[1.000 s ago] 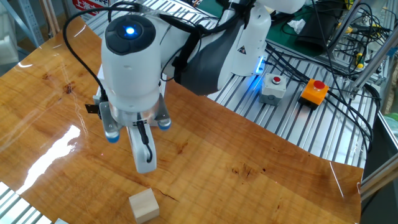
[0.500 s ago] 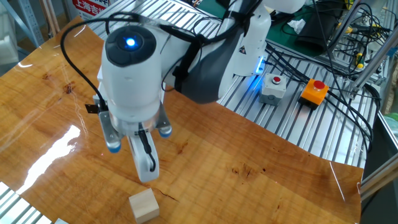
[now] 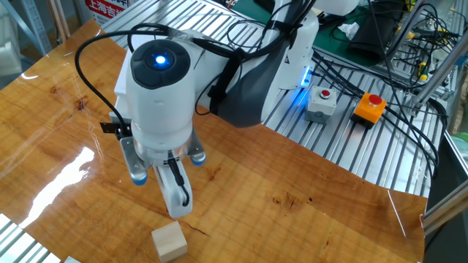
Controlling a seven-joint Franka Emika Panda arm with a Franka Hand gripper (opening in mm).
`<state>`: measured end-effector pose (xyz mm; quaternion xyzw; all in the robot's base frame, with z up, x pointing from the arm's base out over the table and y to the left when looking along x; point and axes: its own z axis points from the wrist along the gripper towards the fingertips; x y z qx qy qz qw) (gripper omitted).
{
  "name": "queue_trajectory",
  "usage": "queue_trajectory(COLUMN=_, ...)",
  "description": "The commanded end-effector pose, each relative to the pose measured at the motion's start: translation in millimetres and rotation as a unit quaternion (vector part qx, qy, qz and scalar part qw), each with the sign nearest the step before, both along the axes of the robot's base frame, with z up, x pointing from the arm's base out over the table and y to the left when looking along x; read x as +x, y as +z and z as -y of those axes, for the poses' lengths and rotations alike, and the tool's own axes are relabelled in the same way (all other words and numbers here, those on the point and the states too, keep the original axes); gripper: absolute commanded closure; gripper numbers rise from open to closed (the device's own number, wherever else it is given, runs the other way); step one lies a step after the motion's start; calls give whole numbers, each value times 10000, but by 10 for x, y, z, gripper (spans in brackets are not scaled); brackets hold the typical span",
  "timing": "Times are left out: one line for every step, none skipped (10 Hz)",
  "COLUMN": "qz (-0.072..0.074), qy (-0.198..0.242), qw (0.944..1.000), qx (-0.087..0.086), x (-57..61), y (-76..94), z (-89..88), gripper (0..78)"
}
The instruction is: Put things in the drawer
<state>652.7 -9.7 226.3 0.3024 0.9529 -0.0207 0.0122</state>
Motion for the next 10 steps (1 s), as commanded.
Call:
queue_trajectory(qz=9, qy=103, qw=9999, qx=-13, x=-1, y=19, z=-4, gripper=1)
queue_trajectory(qz=-9, qy=129, qw=9999, qx=13, x=-1, y=19, z=-4, gripper=1)
queue_trajectory(qz=-23, qy=137, qw=9999, qx=14, x=-1, y=19, z=-4, gripper=1)
queue_trajectory(qz=-14, qy=135, qw=9999, qx=25, x=-1, y=19, z=-4, gripper=1)
queue_trajectory(qz=-12, qy=180, qw=9998, qx=84, x=-1, y=19, z=-4, gripper=1)
queue_trajectory(qz=-42, qy=231, qw=9996, qx=151, x=-1, y=19, z=-4, gripper=1)
queue_trajectory(qz=-43, qy=245, qw=9995, qx=173, x=-1, y=19, z=-4, gripper=1)
queue_trajectory(qz=-53, qy=258, qw=9995, qx=182, x=-1, y=19, z=-4, gripper=1)
queue_trajectory(qz=-51, qy=271, qw=9995, qx=178, x=-1, y=19, z=-4, gripper=1)
queue_trajectory(qz=-53, qy=299, qw=9994, qx=182, x=-1, y=19, z=-4, gripper=1)
